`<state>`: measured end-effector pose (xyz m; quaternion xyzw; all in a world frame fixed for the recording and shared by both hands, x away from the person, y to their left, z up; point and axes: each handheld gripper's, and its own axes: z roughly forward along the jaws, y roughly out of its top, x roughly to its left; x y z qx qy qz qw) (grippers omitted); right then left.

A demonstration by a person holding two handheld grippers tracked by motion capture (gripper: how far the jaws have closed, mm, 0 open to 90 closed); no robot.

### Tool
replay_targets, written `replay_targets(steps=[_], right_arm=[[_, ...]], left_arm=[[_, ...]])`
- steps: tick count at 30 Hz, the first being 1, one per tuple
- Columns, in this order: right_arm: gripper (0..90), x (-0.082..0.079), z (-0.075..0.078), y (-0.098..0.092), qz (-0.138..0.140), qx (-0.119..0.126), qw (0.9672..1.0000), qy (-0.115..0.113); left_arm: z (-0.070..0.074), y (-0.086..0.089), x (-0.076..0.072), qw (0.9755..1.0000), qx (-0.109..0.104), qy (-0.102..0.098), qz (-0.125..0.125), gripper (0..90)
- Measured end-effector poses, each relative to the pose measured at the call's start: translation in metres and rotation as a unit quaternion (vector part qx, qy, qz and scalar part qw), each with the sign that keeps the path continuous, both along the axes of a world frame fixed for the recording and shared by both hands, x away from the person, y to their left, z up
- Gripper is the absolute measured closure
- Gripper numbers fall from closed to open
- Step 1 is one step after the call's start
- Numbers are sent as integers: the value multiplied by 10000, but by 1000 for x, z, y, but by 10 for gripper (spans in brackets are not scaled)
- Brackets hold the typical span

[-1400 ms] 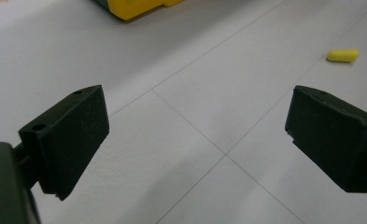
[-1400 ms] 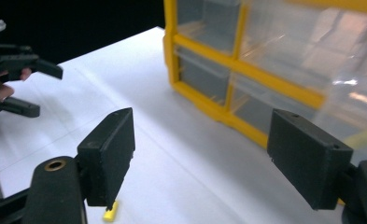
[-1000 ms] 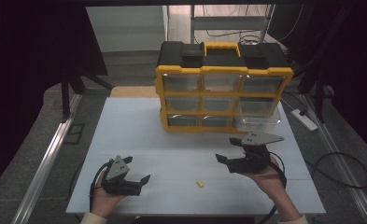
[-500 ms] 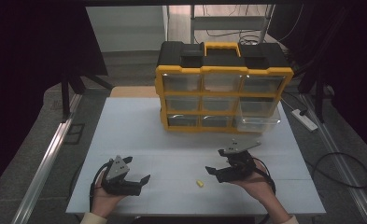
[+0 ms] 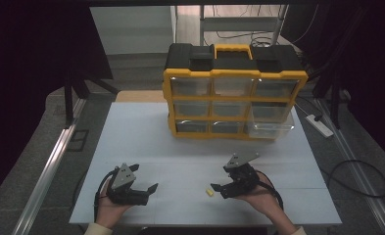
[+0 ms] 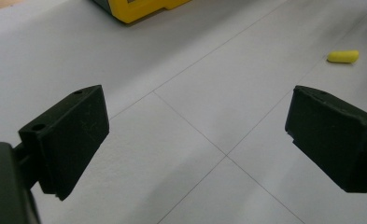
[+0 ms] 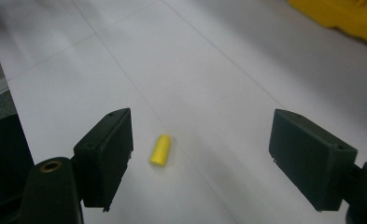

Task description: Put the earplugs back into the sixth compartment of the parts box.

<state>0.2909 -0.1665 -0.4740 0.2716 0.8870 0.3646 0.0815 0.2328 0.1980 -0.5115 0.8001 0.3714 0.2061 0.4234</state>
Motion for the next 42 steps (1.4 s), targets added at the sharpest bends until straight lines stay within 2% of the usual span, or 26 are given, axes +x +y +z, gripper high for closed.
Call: replay_targets(steps=[7, 11, 31, 38, 42], right_arm=[[223, -2, -14, 13, 111, -184, 9997, 143], [223, -3, -23, 22, 219, -379, 9988, 196], [271, -9, -43, 38, 294, -924, 9951, 182], [387, -9, -44, 37, 242, -970, 9949, 150], [596, -8, -42, 36, 243, -921, 9953, 152]], left_arm=[[0, -1, 0, 10000, 4, 5, -17, 61], [0, -2, 0, 10000, 2, 10, -23, 61], [0, -1, 1, 10000, 2, 9, 1, 60], [-1, 0, 1, 10000, 6, 12, 11, 61], [-1, -1, 1, 10000, 22, 27, -13, 61]])
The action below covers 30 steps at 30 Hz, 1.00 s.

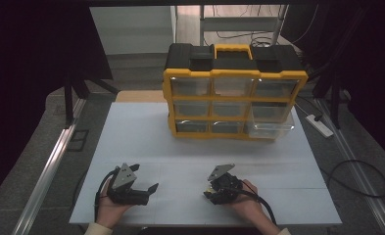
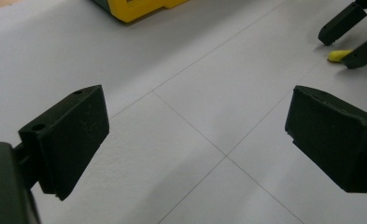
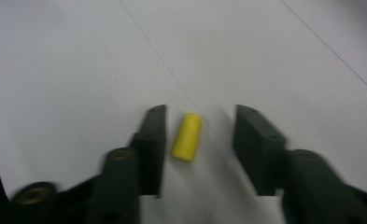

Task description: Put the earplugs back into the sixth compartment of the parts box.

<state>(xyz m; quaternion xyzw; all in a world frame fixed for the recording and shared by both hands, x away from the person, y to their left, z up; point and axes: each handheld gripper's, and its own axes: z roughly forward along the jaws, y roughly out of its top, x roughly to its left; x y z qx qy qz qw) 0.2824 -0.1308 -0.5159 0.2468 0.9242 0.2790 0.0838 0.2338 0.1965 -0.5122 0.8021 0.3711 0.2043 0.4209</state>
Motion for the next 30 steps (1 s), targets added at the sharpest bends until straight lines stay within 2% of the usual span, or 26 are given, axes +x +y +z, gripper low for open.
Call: replay_targets(steps=[3, 5, 7, 15, 21, 22, 24, 30], right_arm=[[788, 1, 1, -1, 47, 115, 9998, 176], [796, 2, 2, -2, 54, 114, 9998, 177], [798, 2, 4, -3, 57, 214, 9996, 182], [798, 4, 16, -13, -73, 693, 9975, -95], [798, 5, 25, -21, -179, 1164, 9929, -195], [798, 5, 25, -21, -179, 1164, 9929, -195], [798, 6, 30, -25, -222, 1369, 9899, -289], [798, 6, 38, -32, -312, 1625, 9852, -455]], left_arm=[[0, 0, 0, 10000, 0, 0, 5, 61], [0, 0, 0, 10000, -7, -4, 5, 61], [0, 0, 0, 10000, -15, -3, 9, 61], [0, 0, 0, 10000, -17, -1, 9, 61], [0, 0, 0, 10000, -11, -4, 7, 61], [0, 0, 0, 10000, -11, -4, 7, 61], [0, 0, 0, 10000, -15, -10, 7, 61], [0, 0, 0, 10000, -5, -5, 8, 61]])
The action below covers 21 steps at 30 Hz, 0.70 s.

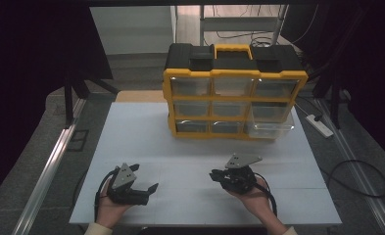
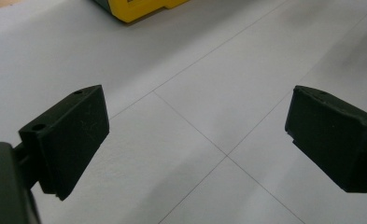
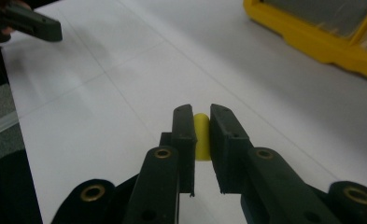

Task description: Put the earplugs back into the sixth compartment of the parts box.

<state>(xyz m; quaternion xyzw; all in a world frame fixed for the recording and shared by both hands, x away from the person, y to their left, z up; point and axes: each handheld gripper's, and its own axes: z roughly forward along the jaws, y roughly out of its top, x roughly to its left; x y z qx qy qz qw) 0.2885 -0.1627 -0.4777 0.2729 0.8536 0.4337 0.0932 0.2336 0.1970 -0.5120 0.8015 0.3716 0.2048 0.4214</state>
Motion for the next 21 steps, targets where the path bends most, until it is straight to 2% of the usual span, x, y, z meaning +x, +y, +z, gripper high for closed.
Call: replay_targets(steps=[7, 21], right_arm=[[798, -1, 10, -8, -124, 280, 9992, -259], [798, 0, 26, -24, -385, 675, 9956, -517]], left_arm=[[0, 0, 0, 10000, -11, -8, 3, 61], [0, 0, 0, 10000, 9, -8, -2, 61]])
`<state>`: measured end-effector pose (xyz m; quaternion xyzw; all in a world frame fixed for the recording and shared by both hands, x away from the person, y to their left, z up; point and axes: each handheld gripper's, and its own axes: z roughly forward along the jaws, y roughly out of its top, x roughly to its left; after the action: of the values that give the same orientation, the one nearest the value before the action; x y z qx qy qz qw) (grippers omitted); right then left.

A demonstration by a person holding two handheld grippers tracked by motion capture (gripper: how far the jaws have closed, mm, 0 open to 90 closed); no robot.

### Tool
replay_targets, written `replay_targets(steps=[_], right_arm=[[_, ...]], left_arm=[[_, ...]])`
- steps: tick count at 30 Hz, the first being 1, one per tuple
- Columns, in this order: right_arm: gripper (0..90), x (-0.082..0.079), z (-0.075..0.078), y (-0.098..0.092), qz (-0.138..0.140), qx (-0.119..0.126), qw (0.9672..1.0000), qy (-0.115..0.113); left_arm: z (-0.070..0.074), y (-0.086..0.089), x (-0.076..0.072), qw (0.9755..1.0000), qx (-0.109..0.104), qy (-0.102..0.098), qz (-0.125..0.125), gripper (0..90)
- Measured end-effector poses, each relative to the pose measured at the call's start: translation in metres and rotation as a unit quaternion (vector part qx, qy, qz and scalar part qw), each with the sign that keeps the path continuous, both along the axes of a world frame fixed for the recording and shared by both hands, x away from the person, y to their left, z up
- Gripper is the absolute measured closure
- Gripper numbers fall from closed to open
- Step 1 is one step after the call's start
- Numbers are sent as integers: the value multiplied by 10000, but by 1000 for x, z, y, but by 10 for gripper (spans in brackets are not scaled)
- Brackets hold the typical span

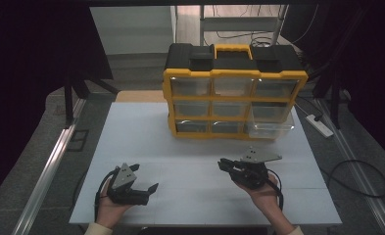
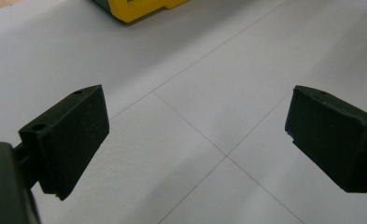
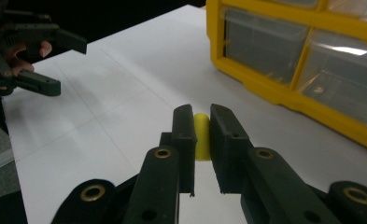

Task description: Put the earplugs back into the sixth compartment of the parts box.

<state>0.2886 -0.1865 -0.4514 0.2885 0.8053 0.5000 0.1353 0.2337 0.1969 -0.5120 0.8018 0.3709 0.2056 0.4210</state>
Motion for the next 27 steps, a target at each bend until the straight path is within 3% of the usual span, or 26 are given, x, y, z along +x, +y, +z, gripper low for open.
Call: replay_targets(steps=[20, 24, 25, 27], right_arm=[[798, 1, 28, -23, -329, 414, 9978, -398], [798, 2, 31, -25, -326, 572, 9972, -358], [799, 2, 34, -26, -311, 720, 9965, -295], [799, 3, 40, -28, -332, 789, 9957, -364]], left_arm=[[0, 0, 0, 10000, 1, -9, 3, 62], [0, 0, 0, 10000, -5, -1, 3, 62], [0, 0, 0, 10000, -29, 5, 0, 62], [1, 1, 0, 10000, -33, -11, 14, 62]])
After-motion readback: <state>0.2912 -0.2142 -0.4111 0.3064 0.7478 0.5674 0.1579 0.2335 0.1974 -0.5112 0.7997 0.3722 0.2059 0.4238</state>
